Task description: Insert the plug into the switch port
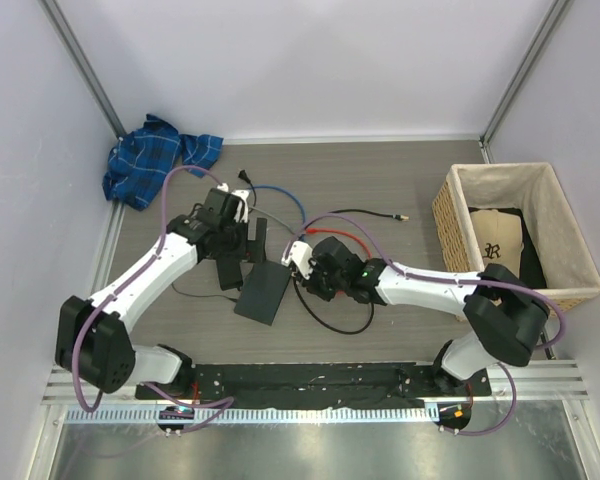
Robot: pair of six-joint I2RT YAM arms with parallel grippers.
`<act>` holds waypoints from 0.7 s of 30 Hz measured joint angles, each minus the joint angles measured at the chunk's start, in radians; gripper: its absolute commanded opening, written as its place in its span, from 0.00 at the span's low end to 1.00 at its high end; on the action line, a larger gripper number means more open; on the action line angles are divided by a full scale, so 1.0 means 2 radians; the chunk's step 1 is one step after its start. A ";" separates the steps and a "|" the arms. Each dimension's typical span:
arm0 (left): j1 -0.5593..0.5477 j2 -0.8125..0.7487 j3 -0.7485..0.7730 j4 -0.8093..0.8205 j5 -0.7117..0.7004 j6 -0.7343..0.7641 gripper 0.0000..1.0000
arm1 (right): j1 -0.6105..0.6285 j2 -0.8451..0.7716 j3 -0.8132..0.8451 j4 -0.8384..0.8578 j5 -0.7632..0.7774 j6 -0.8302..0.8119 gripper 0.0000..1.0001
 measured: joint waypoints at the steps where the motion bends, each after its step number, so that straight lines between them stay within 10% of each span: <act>1: 0.000 0.006 0.000 0.002 0.006 -0.002 0.98 | 0.000 0.004 -0.001 0.008 -0.001 0.002 0.01; 21: -0.031 0.111 0.002 0.006 -0.022 -0.031 0.81 | 0.000 0.057 -0.007 0.064 -0.013 0.009 0.01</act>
